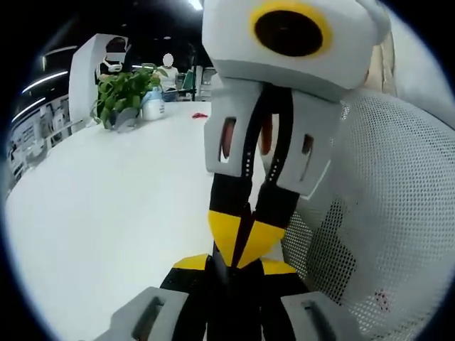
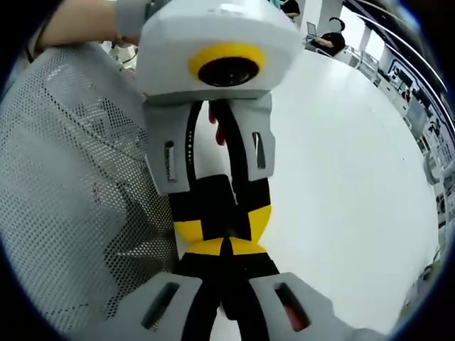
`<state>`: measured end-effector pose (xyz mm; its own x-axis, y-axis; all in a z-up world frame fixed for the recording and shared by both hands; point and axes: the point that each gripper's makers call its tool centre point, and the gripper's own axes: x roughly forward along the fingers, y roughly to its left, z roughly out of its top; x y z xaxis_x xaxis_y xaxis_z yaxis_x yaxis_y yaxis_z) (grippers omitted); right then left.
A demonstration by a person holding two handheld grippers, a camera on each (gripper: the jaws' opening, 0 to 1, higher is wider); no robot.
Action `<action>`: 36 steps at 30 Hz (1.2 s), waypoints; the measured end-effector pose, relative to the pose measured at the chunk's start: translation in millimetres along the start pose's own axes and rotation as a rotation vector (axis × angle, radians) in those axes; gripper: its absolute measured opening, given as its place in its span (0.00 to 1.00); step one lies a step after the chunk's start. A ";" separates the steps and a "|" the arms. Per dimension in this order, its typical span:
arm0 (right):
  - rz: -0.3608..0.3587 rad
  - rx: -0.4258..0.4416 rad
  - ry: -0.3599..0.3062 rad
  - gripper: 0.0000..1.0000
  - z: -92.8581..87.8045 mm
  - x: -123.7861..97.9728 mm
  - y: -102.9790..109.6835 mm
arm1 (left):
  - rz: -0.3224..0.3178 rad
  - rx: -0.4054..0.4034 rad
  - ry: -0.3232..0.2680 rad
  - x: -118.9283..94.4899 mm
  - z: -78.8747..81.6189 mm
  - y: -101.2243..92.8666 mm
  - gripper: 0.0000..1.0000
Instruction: Press the specified remote control buttons in sequence, fully releasing each button before pressing the next.
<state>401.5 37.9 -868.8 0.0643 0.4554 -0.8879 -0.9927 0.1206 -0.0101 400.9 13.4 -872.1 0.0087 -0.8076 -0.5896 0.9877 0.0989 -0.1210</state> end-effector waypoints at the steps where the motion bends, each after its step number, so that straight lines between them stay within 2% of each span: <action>1: 0.000 -0.012 0.006 0.00 -0.1 0.2 0.1 | 0.000 0.000 0.000 -0.1 -0.1 0.0 0.25; 13: 0.000 -0.037 0.052 0.00 0.2 0.5 0.0 | 0.001 0.001 -0.001 0.8 0.9 0.2 0.25; 24: 0.019 -0.029 0.059 0.00 0.2 0.9 -0.3 | 0.001 0.001 -0.001 1.2 0.8 0.4 0.25; 26: 0.026 0.023 0.033 0.00 1.3 1.2 -0.9 | -0.001 0.002 -0.001 1.1 0.9 0.4 0.25; 28: 0.028 -0.005 0.018 0.00 0.5 0.7 -1.0 | -0.002 0.001 -0.002 1.1 0.8 0.6 0.25; 36: 0.018 0.011 -0.034 0.00 1.8 0.0 -0.7 | 0.002 -0.002 -0.006 1.0 1.0 0.6 0.25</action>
<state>402.4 39.5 -868.0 0.0497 0.4873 -0.8718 -0.9925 0.1217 0.0114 401.6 12.0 -871.9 0.0112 -0.8111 -0.5848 0.9874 0.1012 -0.1214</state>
